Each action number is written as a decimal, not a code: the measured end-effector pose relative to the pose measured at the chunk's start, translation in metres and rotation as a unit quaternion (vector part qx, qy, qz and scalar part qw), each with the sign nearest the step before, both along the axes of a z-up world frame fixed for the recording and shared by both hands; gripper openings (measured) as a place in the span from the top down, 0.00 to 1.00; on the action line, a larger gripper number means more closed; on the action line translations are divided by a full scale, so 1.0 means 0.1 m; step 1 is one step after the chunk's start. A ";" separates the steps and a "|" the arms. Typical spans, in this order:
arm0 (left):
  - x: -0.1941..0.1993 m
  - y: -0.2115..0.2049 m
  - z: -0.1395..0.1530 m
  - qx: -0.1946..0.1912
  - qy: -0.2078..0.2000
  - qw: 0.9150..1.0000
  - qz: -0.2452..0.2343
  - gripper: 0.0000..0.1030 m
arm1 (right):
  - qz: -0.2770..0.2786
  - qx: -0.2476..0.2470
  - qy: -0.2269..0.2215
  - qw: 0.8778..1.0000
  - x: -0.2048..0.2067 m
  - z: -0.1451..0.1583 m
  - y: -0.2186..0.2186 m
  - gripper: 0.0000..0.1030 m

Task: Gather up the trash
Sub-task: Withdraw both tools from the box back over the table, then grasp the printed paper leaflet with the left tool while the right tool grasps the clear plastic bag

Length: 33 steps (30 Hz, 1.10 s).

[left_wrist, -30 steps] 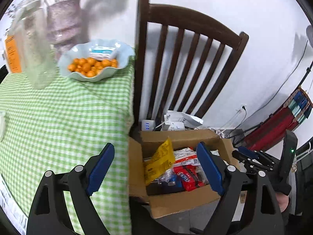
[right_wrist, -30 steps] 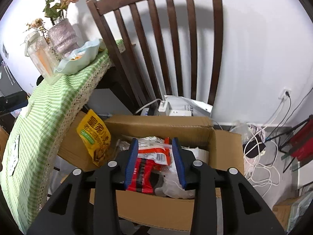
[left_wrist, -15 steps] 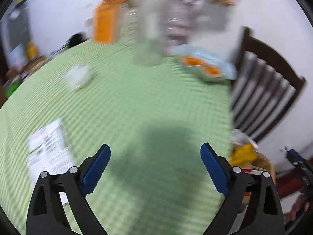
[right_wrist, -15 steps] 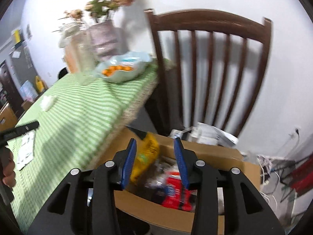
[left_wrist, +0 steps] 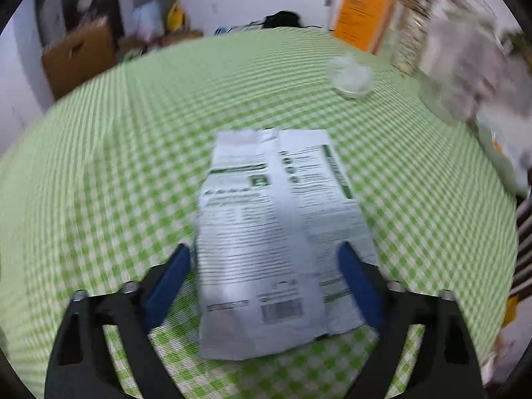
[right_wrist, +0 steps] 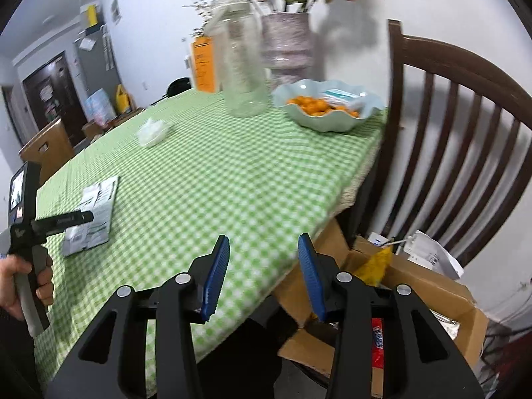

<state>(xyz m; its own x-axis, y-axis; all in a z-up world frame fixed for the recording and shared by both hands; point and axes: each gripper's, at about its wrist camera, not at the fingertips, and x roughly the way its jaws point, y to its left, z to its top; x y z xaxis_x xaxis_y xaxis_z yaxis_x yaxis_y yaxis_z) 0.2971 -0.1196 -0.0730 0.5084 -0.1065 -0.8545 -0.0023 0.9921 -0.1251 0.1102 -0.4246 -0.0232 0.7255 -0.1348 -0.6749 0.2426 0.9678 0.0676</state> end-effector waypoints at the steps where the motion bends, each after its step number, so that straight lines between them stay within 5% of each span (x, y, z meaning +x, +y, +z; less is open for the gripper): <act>1: 0.01 0.04 -0.01 -0.011 0.003 1.000 0.007 0.31 | 0.005 -0.002 0.001 1.000 0.01 0.00 0.03 0.59; 4: 0.00 0.10 -0.05 -0.022 -0.011 0.999 0.023 0.48 | 0.006 -0.001 0.004 1.000 0.00 -0.02 0.08 0.59; 6: -0.03 0.13 -0.08 -0.018 -0.022 0.999 0.033 0.74 | 0.003 -0.001 0.006 1.000 -0.01 -0.04 0.10 0.59; 7: -0.06 0.15 -0.09 -0.026 -0.022 0.999 0.036 0.95 | 0.003 -0.001 0.006 1.000 -0.03 -0.04 0.11 0.59; 8: -0.12 0.21 -0.08 -0.045 -0.019 0.998 0.036 0.99 | 0.003 -0.002 0.007 1.000 -0.03 -0.04 0.13 0.59; 11: -0.13 0.22 -0.05 -0.102 -0.008 0.995 0.008 1.00 | 0.004 -0.006 0.007 1.000 -0.04 -0.02 0.16 0.59; 19: -0.08 0.36 0.70 -0.171 -0.096 0.981 -0.006 1.00 | 0.008 -0.017 0.002 1.000 0.00 0.06 0.22 0.59; 22: -0.01 0.42 0.98 -0.167 -0.150 0.974 -0.003 1.00 | 0.014 -0.020 0.001 1.000 0.06 0.10 0.28 0.59; 25: 0.19 0.45 1.12 -0.177 -0.161 0.971 0.007 1.00 | 0.027 -0.021 -0.002 0.999 0.13 0.15 0.37 0.59; 29: 0.34 0.57 1.17 -0.133 -0.184 0.973 0.042 1.00 | 0.045 -0.036 -0.012 0.998 0.32 0.29 0.54 0.59; 33: 0.55 0.72 1.01 -0.129 -0.175 0.975 0.039 1.00 | 0.068 -0.052 -0.024 0.996 0.66 0.43 0.74 0.59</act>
<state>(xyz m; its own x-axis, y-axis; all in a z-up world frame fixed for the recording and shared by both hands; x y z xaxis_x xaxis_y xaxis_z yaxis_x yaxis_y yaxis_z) 0.3523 -0.0481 0.0281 0.7791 -0.2445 -0.5773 0.0113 0.9262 -0.3770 0.1759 -0.3508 0.0203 0.7730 -0.1004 -0.6264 0.1075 0.9938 -0.0267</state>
